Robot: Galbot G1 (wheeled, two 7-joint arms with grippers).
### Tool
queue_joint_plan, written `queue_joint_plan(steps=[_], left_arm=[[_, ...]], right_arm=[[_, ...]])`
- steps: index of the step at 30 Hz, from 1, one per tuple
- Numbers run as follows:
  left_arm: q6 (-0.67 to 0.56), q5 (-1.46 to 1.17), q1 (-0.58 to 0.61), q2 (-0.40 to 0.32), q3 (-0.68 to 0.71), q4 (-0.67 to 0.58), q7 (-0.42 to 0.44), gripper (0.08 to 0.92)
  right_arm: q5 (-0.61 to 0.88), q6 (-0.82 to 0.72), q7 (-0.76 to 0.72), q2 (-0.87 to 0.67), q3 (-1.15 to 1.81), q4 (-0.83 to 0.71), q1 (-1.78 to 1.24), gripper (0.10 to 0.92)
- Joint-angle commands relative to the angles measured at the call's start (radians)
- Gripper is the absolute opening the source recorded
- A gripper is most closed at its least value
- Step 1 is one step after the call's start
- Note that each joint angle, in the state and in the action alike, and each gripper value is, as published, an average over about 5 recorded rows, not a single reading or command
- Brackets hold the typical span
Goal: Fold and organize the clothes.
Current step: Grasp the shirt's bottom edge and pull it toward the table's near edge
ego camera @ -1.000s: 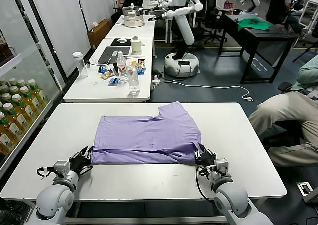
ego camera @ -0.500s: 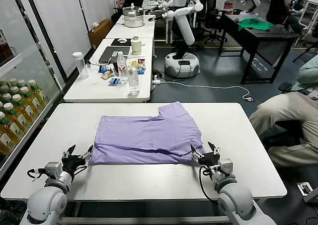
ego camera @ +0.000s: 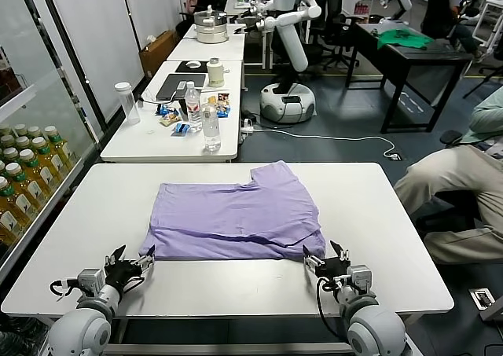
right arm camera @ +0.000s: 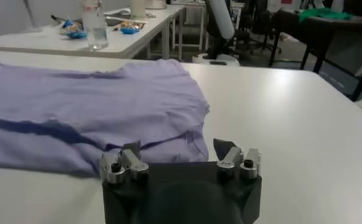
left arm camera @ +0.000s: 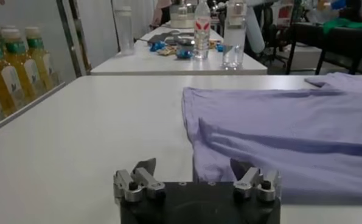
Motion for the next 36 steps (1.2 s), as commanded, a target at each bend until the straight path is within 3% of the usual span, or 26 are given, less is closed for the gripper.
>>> queue_joint_plan(steps=[1,17,21,24,36], left_arm=[[0.013,-0.01,0.016,-0.002,0.004,0.012,-0.006,0.697],[0.01,-0.004,0.016,-0.015,0.013,0.017,-0.004,0.238],[0.005,-0.006,0.036,-0.015,0.007,-0.005,-0.003,0.127],[-0.01,-0.009,0.083,-0.007,-0.005,-0.045,-0.003,0.09],[-0.07,-0.017,0.324,0.026,-0.07,-0.199,0.003,0.088]], right_arm=[[0.03,-0.019,0.027,-0.002,0.003,0.004,-0.021,0.587],[0.058,-0.024,0.024,-0.003,0.011,-0.006,-0.019,0.137],[0.064,-0.017,0.021,-0.011,0.023,0.02,-0.035,0.106],[0.071,-0.025,0.012,-0.036,0.049,0.074,-0.081,0.106],[0.019,-0.016,-0.006,-0.103,0.162,0.311,-0.419,0.106]])
